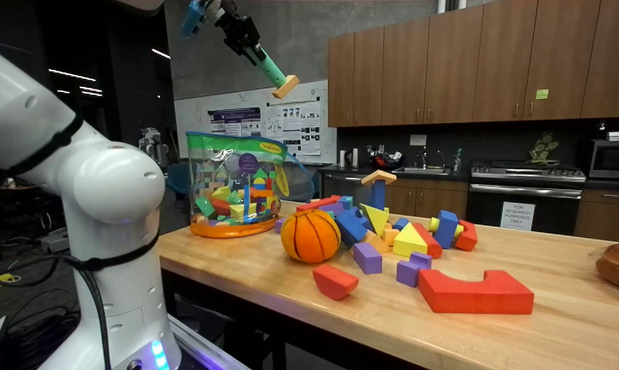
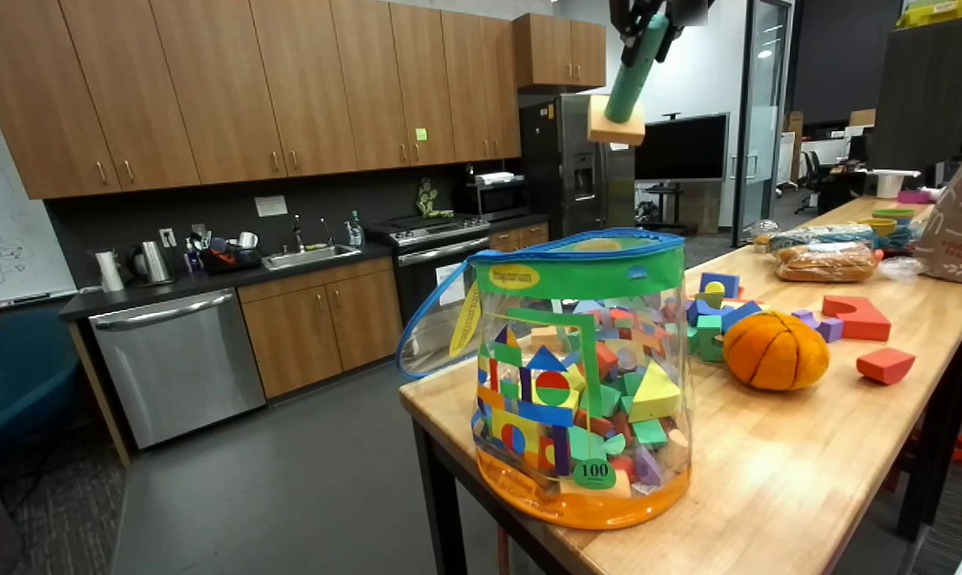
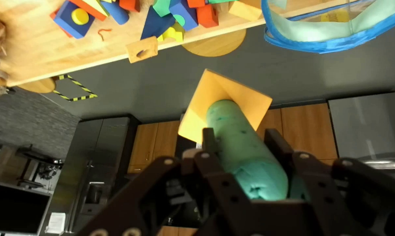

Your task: Put one yellow block into the bag

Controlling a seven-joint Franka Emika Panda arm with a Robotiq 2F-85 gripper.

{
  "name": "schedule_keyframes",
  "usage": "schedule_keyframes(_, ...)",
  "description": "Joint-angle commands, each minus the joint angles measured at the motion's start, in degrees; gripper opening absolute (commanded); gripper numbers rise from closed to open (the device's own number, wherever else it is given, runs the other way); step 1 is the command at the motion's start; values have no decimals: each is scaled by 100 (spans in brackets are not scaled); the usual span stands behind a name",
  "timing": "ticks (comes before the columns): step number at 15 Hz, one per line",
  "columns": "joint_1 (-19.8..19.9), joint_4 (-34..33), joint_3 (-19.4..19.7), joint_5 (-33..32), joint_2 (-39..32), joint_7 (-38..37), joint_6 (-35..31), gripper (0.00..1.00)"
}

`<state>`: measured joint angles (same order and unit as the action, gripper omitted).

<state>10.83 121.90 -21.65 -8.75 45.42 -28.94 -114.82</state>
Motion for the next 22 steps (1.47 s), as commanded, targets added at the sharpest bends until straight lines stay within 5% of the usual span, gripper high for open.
schedule_keyframes(1,-27,-769,-388,-455,-788,15,259,16)
schedule_keyframes(10,-429,-1605,-1171,-1781,-2605,-166,888,16)
schedule_keyframes(22,-1571,-1435,-216,-1687,-3211,-307,1076,16)
